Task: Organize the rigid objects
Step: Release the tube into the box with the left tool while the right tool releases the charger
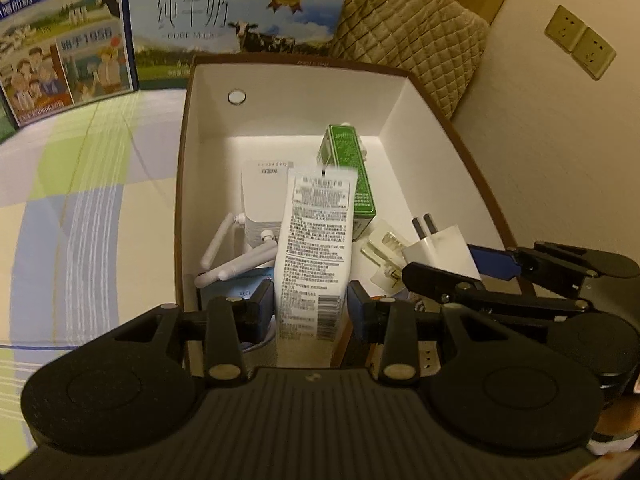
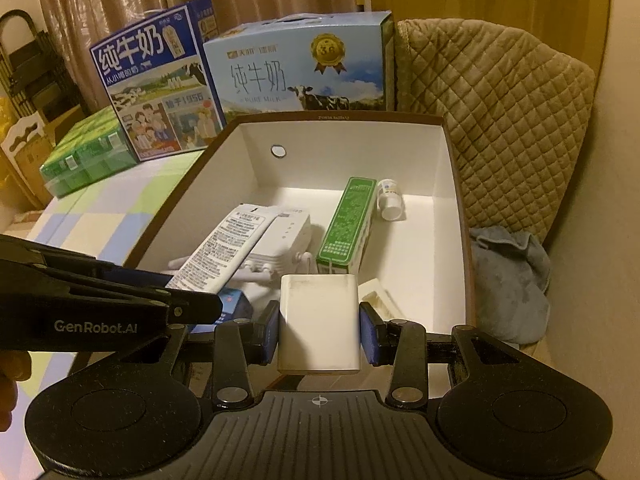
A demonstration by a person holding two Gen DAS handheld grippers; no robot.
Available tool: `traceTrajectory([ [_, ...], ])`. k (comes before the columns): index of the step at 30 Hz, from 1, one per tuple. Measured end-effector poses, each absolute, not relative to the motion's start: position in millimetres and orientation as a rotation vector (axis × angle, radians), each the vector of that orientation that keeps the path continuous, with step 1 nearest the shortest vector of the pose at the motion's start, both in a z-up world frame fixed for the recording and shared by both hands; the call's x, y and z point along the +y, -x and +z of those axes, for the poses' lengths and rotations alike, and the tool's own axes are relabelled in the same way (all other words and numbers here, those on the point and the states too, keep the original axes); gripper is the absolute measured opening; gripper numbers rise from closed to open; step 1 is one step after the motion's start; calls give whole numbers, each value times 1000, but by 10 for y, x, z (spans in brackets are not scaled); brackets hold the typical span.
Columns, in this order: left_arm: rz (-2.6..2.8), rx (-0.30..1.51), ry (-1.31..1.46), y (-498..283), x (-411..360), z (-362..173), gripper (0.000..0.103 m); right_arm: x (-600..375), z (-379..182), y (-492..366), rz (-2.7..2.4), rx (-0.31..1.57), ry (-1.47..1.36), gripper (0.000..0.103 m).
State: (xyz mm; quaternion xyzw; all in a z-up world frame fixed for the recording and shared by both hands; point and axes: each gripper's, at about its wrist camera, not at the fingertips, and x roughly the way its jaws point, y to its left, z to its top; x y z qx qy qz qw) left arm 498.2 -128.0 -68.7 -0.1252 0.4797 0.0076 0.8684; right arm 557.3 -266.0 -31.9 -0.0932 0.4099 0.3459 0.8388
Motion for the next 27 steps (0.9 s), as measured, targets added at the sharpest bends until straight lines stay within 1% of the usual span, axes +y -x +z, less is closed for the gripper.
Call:
traceTrajectory([
  [6, 24, 1013, 198, -5053, -1286, -736, 35, -2601, -365, -5663, 756, 878, 209, 38],
  [18, 18, 1047, 176, -5099, -1242, -799, 36, -2498, -451, -5762, 777, 888, 233, 37],
  [20, 20, 1049, 173, -5098, -1241, -797, 37, -2488, -460, -5772, 780, 888, 234, 37],
  [24, 22, 1047, 173, -5093, -1234, -786, 42, -2485, -416, -5799, 793, 860, 220, 37],
  [27, 20, 1042, 169, -5083, -1239, -766, 43, -2490, -396, -5820, 790, 857, 212, 37],
])
